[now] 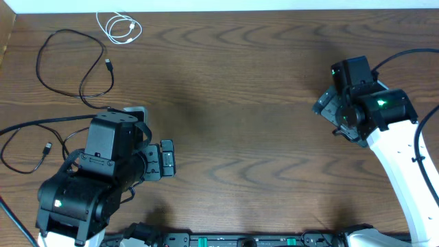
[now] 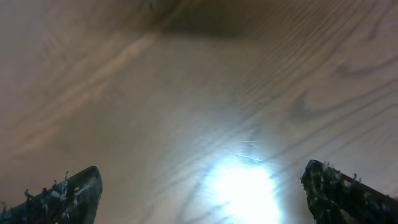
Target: Untangle cables
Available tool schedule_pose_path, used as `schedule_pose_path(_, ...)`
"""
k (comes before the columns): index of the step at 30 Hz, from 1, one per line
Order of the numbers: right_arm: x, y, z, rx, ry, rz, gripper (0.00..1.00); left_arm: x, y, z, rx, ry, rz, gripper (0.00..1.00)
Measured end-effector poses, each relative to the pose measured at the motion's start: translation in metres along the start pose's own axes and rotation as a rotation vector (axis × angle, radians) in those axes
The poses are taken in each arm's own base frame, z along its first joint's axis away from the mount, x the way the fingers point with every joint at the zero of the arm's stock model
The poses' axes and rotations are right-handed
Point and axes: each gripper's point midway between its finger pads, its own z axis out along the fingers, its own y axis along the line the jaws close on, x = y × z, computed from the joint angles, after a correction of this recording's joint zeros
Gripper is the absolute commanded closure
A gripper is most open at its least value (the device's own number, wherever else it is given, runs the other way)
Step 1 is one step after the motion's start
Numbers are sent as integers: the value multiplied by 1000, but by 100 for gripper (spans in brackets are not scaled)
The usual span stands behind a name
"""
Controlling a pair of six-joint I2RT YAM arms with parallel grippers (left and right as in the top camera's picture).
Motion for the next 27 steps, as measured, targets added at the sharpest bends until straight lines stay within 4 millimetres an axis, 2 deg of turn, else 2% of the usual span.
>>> schedule_pose_path(6, 5, -6, 0, 25, 20, -94, 1, 0, 0, 0, 0, 0, 0, 2)
schedule_pose_path(11, -5, -2, -7, -11, -37, -116, 1, 0, 0, 0, 0, 0, 0, 2)
schedule_pose_path(16, -22, 7, -46, -149, -185, -182, 1, 0, 0, 0, 0, 0, 0, 2)
schedule_pose_path(20, -25, 0, -76, -215, -272, -219, 1, 0, 0, 0, 0, 0, 0, 2)
schedule_pose_path(27, -27, -9, -98, -254, -334, -228, 1, 0, 0, 0, 0, 0, 0, 2)
